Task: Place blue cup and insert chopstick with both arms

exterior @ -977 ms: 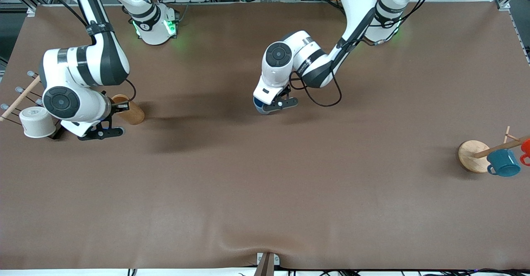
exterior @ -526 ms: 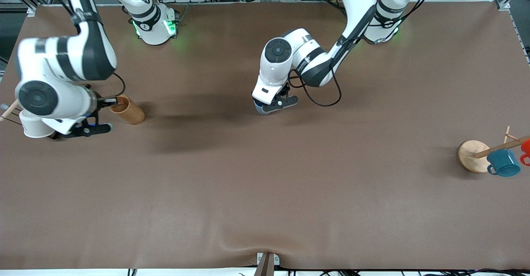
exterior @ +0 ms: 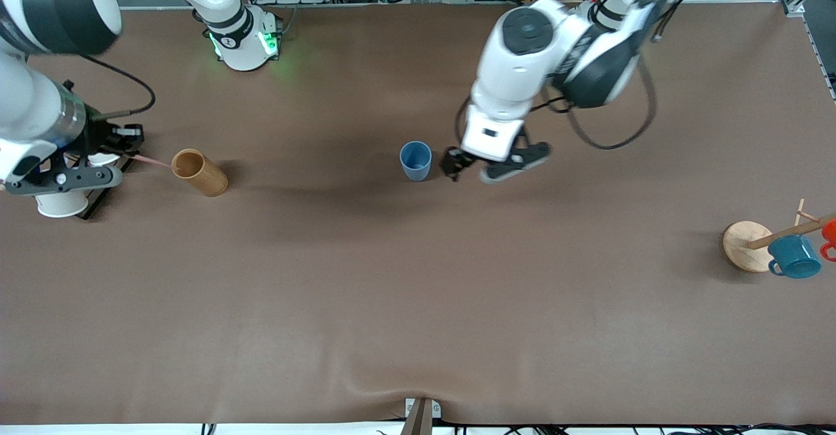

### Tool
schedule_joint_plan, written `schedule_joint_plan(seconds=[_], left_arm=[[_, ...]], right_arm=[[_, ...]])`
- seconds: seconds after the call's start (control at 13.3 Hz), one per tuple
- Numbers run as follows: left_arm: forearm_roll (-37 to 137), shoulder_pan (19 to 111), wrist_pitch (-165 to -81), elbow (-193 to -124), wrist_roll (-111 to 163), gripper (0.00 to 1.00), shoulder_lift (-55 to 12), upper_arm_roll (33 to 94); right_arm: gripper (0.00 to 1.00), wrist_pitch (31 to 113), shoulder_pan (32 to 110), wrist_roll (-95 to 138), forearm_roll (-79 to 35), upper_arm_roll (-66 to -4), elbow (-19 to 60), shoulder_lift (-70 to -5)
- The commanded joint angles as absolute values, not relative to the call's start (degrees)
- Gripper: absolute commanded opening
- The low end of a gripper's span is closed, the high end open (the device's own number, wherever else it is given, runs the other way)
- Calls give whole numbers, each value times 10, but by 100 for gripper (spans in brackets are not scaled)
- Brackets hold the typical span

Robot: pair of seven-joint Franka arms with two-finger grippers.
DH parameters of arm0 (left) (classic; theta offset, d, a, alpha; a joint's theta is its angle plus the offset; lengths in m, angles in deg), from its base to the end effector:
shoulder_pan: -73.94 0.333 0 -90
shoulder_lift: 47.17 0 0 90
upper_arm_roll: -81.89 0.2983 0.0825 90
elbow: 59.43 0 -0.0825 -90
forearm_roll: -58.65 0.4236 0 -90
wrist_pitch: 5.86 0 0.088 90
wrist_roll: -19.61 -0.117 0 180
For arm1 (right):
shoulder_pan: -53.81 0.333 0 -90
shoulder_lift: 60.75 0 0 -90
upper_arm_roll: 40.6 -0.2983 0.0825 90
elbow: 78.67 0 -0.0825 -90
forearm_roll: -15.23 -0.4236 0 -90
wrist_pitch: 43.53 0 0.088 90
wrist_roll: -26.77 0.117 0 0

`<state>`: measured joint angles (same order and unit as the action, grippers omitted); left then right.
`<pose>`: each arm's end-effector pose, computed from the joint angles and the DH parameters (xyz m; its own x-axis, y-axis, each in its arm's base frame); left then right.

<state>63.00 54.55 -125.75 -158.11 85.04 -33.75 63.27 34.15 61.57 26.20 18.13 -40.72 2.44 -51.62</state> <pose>0.5421 -0.4024 0.4247 0.8930 0.4462 0.0585 0.4357 -0.8897 0.1363 0.6083 0.0773 0.5620 0.9669 0.1330 -0.2177 0.1467 -0.9880 0.0481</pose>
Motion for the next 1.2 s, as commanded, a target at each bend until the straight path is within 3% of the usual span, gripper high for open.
schedule_joint_plan(seconds=[0.0, 0.3, 0.6, 0.9, 1.13], left_arm=[[639, 601, -1183, -1532, 780, 100, -346, 627], [633, 698, -1102, -1519, 639, 100, -400, 627], [632, 779, -1076, -1515, 504, 100, -427, 626], [634, 810, -1023, -1471, 404, 100, -429, 631], [627, 777, -984, -1469, 335, 100, -439, 693]], right_arm=[[0, 331, 617, 390, 87, -411, 1, -506], [0, 375, 627, 589, 36, -492, 11, -489], [0, 458, 632, 780, 29, -586, 49, -473], [0, 538, 637, 933, 22, -665, 70, -455], [0, 580, 659, 974, 27, -674, 72, -433]])
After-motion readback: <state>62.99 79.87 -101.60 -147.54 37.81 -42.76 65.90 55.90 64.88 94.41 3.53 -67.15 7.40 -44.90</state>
